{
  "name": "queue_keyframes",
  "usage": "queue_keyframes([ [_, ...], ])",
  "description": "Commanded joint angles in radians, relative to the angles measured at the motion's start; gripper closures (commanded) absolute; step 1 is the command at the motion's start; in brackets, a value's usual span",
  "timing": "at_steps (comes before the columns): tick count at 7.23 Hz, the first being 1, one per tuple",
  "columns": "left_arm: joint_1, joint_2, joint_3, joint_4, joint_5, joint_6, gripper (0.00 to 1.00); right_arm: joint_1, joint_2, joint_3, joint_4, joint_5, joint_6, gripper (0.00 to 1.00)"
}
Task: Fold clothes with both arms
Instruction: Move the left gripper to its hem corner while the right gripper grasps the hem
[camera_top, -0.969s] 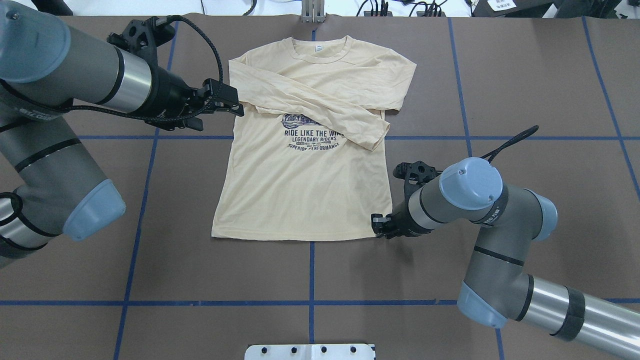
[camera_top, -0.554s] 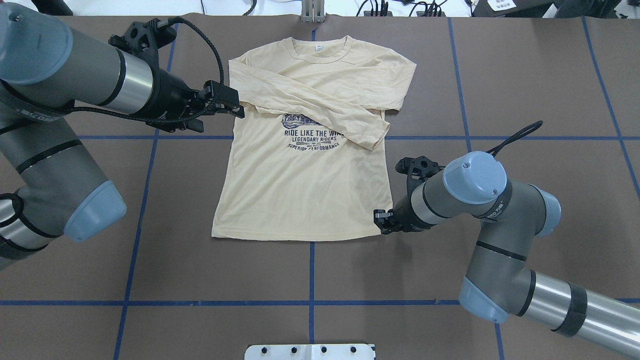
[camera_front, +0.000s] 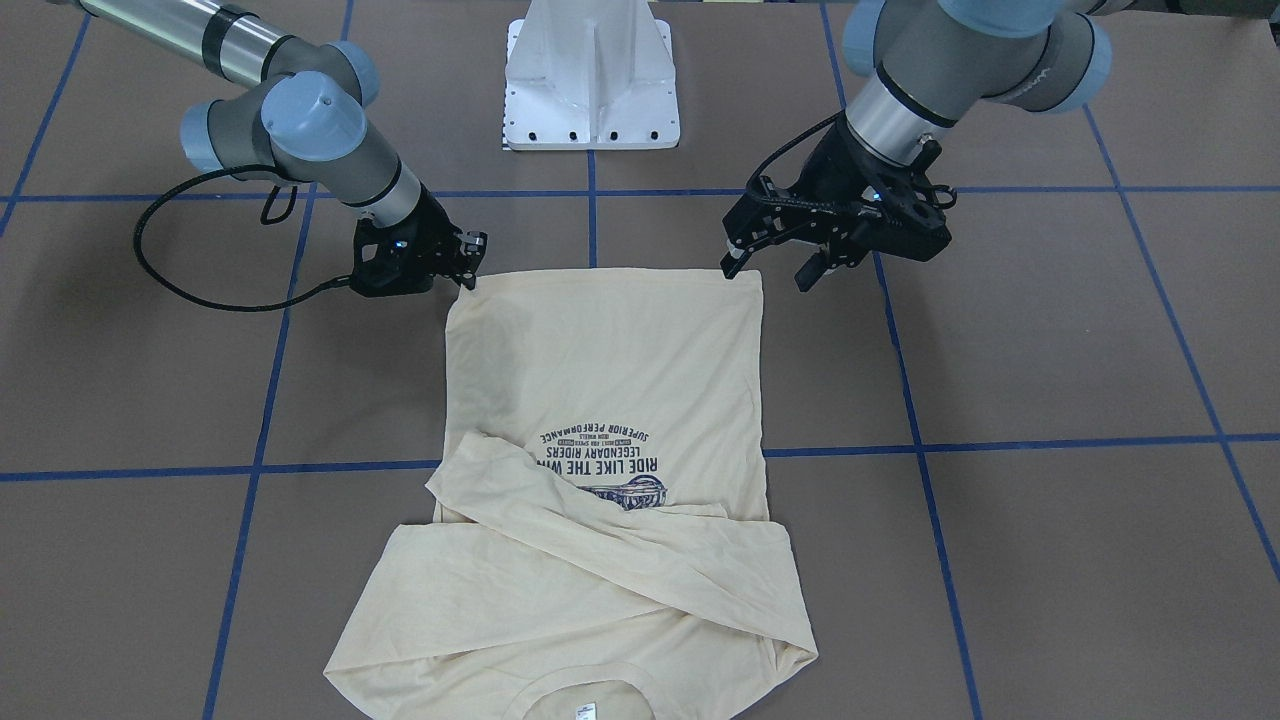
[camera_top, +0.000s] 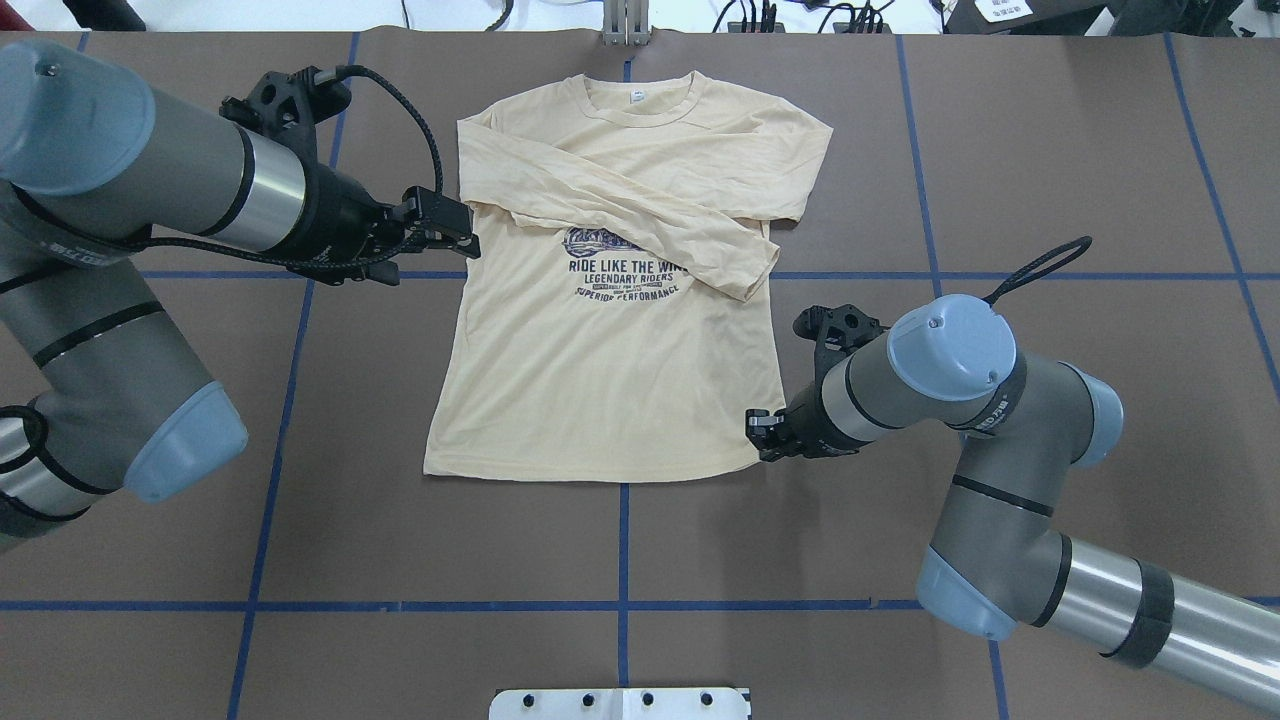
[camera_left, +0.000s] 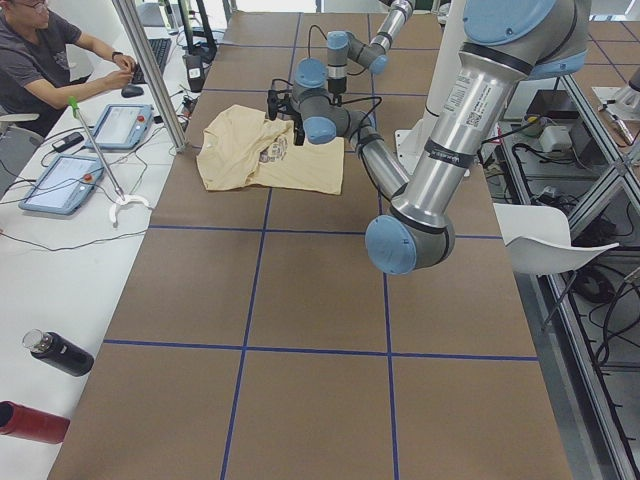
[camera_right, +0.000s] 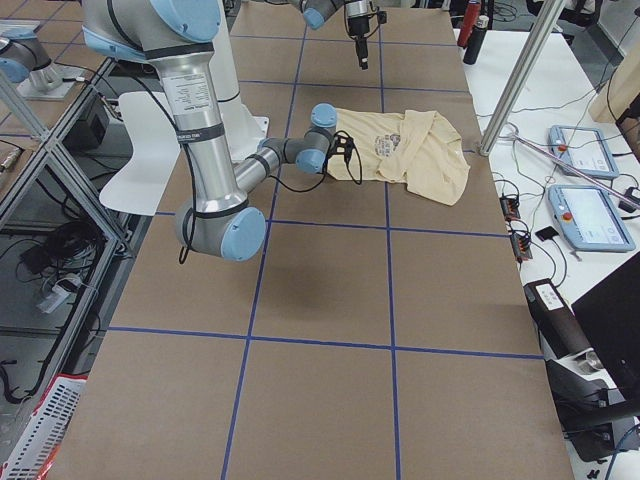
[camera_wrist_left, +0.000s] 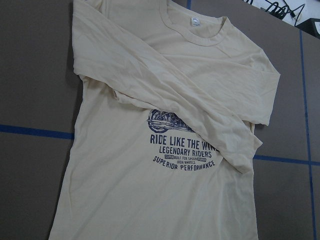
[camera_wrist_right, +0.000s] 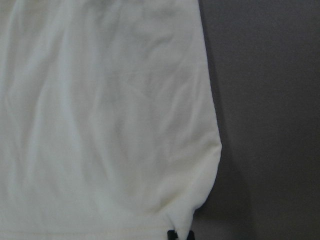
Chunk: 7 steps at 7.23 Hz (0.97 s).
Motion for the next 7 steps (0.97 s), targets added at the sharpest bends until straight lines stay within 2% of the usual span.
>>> queue_keyframes([
  [1,0.139,0.063,-0.007,0.012,0.122,-0.035,0.0,0.016,0.002,0.016,0.001,0.0,0.019,1.0],
  [2,0.227,0.088,-0.004,0.009,0.177,-0.096,0.0,0.026,0.003,0.02,0.001,0.0,0.019,1.0],
  [4,0.333,0.09,0.015,0.006,0.228,-0.184,0.01,0.031,0.002,0.037,0.001,0.0,0.019,1.0],
  [7,0.347,0.096,0.033,0.014,0.236,-0.178,0.1,0.034,0.004,0.043,0.001,0.0,0.019,1.0],
])
